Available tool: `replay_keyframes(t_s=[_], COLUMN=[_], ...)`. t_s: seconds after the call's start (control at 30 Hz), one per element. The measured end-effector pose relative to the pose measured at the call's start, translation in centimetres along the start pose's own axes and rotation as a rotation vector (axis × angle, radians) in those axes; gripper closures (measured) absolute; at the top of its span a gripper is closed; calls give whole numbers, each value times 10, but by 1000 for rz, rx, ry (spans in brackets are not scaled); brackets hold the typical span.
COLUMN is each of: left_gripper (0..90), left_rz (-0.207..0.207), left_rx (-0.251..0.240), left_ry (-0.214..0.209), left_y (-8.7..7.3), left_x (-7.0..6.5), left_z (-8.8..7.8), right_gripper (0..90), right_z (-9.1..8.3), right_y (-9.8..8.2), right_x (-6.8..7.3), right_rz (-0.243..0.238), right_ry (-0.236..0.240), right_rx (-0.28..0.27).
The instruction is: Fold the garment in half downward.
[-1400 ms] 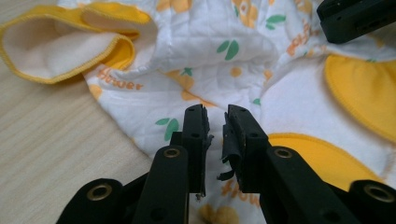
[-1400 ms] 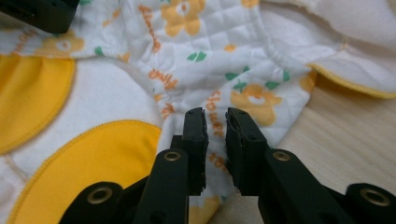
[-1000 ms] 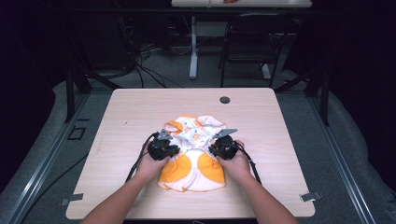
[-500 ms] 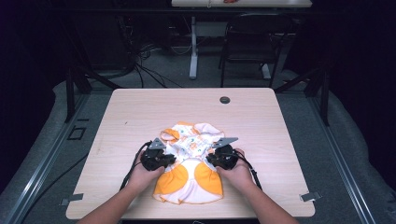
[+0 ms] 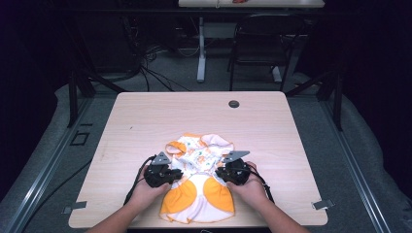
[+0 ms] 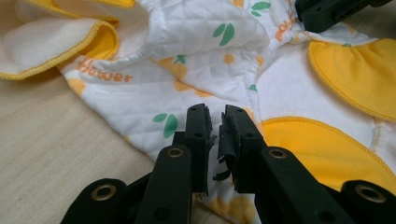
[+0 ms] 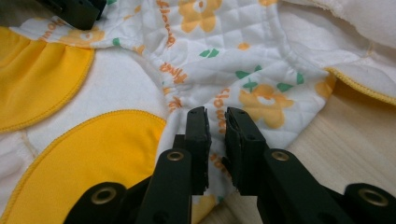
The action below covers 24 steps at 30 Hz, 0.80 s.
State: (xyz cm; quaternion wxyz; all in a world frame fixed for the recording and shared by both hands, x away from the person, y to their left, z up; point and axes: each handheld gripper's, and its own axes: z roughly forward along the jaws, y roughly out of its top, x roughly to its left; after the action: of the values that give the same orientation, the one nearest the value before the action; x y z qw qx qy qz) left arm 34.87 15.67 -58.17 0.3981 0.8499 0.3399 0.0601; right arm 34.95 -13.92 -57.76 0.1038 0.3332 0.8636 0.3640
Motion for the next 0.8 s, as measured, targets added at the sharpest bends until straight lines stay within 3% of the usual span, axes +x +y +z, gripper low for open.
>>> replay_keyframes(t_s=[0.17,0.33,0.43,0.6,0.8], left_gripper=[770,749,743,738,745], left_rz=[-23,6,-10,-7,-7], left_rx=[18,3,-24,-59,-44], left_ry=[0,36,45,78,108], left_y=[9,37,55,79,89], left_x=[5,16,26,42,56], left_z=[1,-3,-6,-1,15], right_gripper=[742,747,752,784,815], right_z=[-4,-14,-16,-7,12], right_y=[10,32,47,67,84], right_x=[-2,-15,-29,-55,-75], right_rz=[11,14,35,71,100], right_ry=[5,-10,-35,-90,-144], right_rx=[18,-18,-40,-45,-33])
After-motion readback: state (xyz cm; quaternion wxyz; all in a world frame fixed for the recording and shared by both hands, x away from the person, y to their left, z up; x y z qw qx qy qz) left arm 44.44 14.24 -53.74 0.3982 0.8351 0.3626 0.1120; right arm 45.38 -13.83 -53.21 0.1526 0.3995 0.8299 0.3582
